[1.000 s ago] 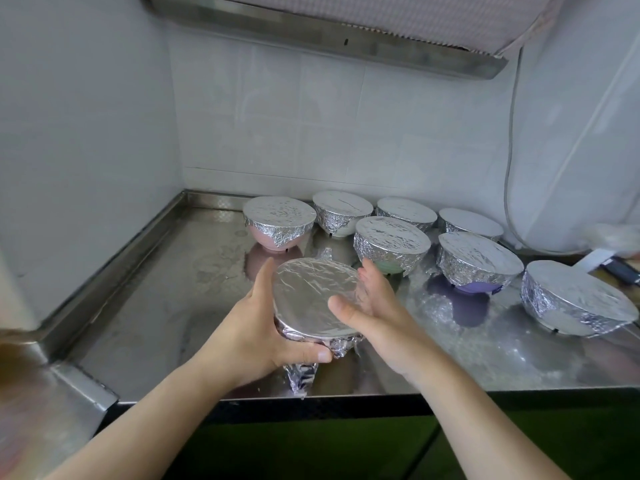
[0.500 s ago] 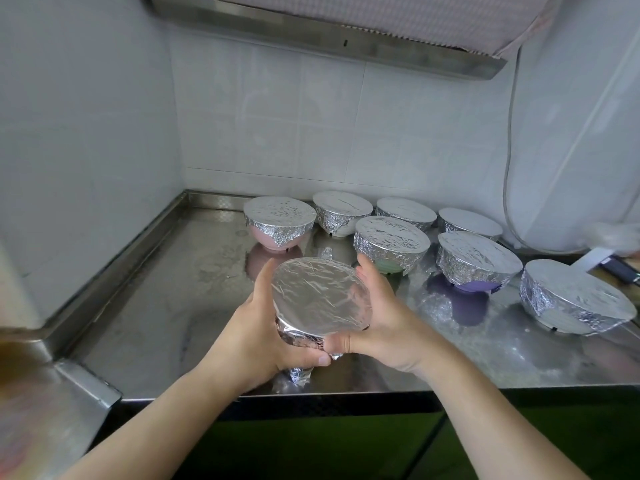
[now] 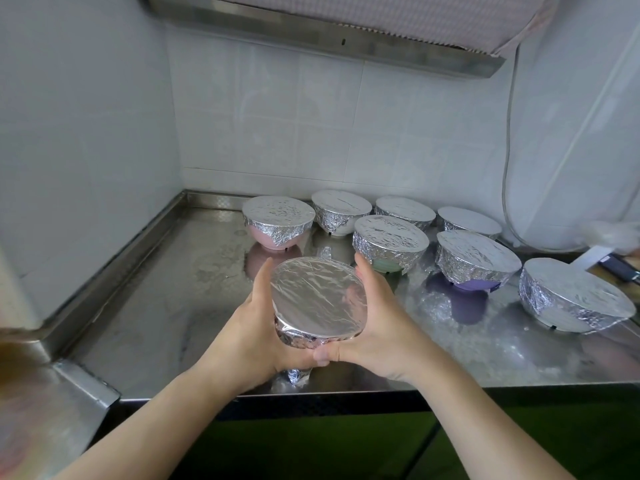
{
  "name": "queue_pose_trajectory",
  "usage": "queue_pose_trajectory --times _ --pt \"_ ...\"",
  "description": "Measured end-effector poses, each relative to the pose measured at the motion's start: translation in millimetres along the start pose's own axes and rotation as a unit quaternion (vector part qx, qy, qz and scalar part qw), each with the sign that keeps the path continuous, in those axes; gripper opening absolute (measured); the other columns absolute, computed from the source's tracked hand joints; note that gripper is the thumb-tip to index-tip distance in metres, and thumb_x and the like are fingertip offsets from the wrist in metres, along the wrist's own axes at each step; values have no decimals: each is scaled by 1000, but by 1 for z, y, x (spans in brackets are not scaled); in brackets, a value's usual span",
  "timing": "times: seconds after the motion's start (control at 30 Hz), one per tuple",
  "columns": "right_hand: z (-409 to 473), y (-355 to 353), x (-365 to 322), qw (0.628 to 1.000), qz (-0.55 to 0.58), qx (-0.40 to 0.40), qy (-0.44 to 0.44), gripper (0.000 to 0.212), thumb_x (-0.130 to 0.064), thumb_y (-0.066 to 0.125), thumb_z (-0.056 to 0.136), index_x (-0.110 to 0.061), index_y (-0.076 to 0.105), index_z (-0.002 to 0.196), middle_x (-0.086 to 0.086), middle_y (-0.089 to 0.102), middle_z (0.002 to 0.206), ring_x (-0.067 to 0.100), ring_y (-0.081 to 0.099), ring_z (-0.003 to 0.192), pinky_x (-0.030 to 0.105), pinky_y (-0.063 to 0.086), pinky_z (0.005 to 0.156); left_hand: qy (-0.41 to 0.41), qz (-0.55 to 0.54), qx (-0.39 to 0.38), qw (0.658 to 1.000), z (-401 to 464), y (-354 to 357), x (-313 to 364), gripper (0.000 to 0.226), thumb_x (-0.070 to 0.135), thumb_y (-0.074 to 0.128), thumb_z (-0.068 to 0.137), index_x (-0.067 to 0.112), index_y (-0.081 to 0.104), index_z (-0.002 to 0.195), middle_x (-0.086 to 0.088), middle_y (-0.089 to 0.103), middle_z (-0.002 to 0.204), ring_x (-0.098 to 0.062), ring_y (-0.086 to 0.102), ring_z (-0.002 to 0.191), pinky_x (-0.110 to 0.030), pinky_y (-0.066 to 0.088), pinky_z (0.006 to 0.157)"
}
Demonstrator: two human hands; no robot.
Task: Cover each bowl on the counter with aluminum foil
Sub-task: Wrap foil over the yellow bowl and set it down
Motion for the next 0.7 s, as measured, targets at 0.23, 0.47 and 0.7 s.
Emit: queue_pose_trajectory --times 0.23,0.47,0.7 --pt "-2 0 -3 999 -34 0 3 157 -60 100 54 -55 -15 160 -36 -7 166 -20 11 142 28 21 121 7 -5 5 1000 -2 2 2 145 63 97 48 35 8 160 44 40 130 36 38 115 6 33 89" --pt "3 -17 4 996 27 -90 -6 139 -64 84 68 -46 -13 165 -24 -11 173 -8 3 152 27 14 120 10 -41 -77 996 6 -7 -2 161 61 103 44 42 -5 161 20 31 161 2 32 149 -39 32 125" --pt "6 -13 13 999 44 -27 -11 140 -64 93 58 -50 3 165 -28 18 170 -8 26 150 26 22 119 33 -77 -36 996 10 -9 1 142 58 102 50 34 15 161 26 42 152 3 40 144 -32 37 120"
Point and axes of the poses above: each hand's wrist, its own z-axis towards the middle knuckle, its own y-axis out of the palm, x = y × z, the point moved 4 cm from there along z, towards the middle knuckle
